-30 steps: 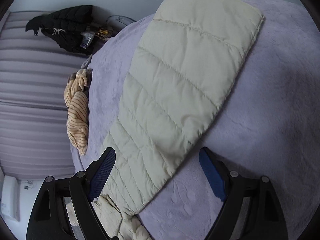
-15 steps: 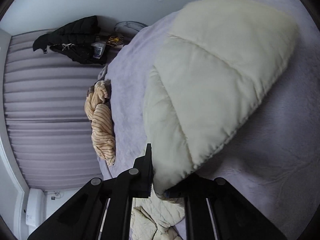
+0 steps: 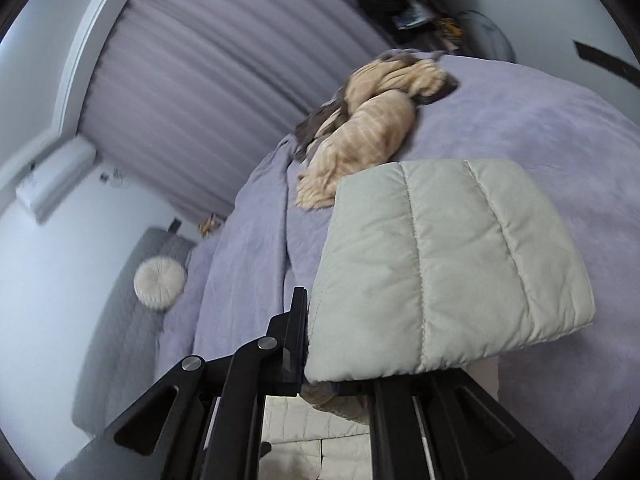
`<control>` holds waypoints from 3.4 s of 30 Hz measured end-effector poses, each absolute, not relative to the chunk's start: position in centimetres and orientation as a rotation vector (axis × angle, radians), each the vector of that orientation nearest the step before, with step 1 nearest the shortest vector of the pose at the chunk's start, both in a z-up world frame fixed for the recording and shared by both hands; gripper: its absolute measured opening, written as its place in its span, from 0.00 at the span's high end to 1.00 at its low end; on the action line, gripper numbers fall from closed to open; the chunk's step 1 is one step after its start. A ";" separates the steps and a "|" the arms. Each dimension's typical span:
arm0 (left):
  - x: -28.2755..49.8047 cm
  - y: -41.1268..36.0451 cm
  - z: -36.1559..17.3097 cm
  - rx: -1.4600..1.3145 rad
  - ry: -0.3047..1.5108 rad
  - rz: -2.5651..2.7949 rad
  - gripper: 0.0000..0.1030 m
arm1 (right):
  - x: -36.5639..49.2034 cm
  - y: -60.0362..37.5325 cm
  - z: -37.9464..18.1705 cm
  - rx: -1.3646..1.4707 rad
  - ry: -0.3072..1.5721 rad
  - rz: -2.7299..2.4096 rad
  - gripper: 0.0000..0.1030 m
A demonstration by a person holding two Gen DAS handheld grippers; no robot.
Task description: Fold large clothes
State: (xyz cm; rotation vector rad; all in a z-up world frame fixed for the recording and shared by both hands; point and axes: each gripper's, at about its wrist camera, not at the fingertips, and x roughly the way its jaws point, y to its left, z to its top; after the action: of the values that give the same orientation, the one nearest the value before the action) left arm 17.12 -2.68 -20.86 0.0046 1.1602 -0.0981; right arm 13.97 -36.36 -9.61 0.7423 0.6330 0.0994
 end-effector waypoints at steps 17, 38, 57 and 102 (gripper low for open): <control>16.1 5.9 -22.2 -0.108 1.155 -0.016 0.00 | 20.0 -20.2 -22.9 0.608 1.090 0.136 0.25; 19.3 9.3 -20.4 -0.245 1.119 -0.090 0.00 | 20.2 -9.4 -21.6 0.134 1.158 0.242 0.81; 24.6 -0.3 -22.0 -0.392 1.217 -0.467 0.90 | 11.2 -28.5 -21.4 0.667 1.112 0.000 0.31; 26.2 -2.2 -21.8 -0.080 1.192 -0.295 0.89 | 17.3 -41.1 -25.3 0.820 1.077 -0.170 0.77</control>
State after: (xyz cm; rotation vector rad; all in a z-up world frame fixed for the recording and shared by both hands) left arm 26.23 -2.17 -21.82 -0.0799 1.1922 -0.2951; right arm 17.30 -41.10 -25.31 0.8200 1.0766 -0.1695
